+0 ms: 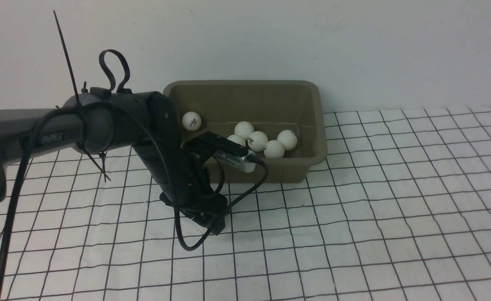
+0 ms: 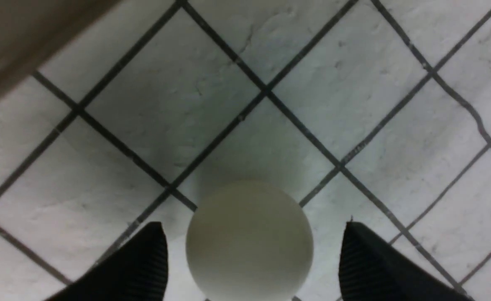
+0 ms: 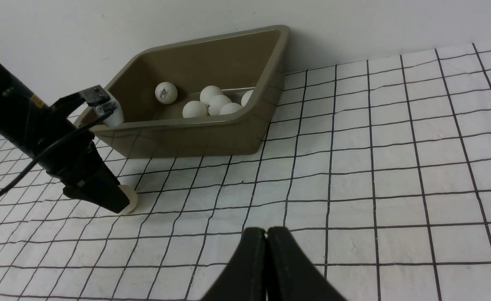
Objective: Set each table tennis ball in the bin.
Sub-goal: Use the left arm to clamp the table tennis ball closest to it
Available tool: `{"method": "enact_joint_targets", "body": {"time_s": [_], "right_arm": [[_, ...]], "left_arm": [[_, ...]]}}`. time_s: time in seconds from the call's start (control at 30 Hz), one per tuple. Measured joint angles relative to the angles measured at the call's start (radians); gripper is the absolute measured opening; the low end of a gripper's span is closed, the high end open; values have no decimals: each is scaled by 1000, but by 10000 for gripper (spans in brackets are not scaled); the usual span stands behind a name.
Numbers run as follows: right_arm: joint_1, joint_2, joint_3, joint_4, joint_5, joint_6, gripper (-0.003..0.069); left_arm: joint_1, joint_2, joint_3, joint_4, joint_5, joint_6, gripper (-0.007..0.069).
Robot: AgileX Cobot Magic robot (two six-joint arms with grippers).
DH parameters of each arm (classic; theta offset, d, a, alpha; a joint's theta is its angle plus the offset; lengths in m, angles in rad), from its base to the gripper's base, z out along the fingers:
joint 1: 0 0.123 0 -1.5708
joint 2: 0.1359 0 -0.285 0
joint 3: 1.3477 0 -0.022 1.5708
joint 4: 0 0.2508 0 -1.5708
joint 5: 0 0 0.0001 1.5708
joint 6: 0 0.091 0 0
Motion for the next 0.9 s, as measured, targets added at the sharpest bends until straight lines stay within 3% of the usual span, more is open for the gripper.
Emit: {"method": "enact_joint_targets", "body": {"time_s": [0.3, 0.5, 0.67, 0.9], "right_arm": [[0, 0, 0, 1, 0, 0, -18], [0, 0, 0, 2, 0, 0, -18], [0, 0, 0, 2, 0, 0, -18], [0, 0, 0, 2, 0, 0, -18]], "left_arm": [[0, 31, 0, -1, -13, 7, 475], [0, 32, 0, 0, -13, 11, 349], [0, 22, 0, 0, 15, 11, 352], [0, -78, -61, 1, 192, 11, 352]]}}
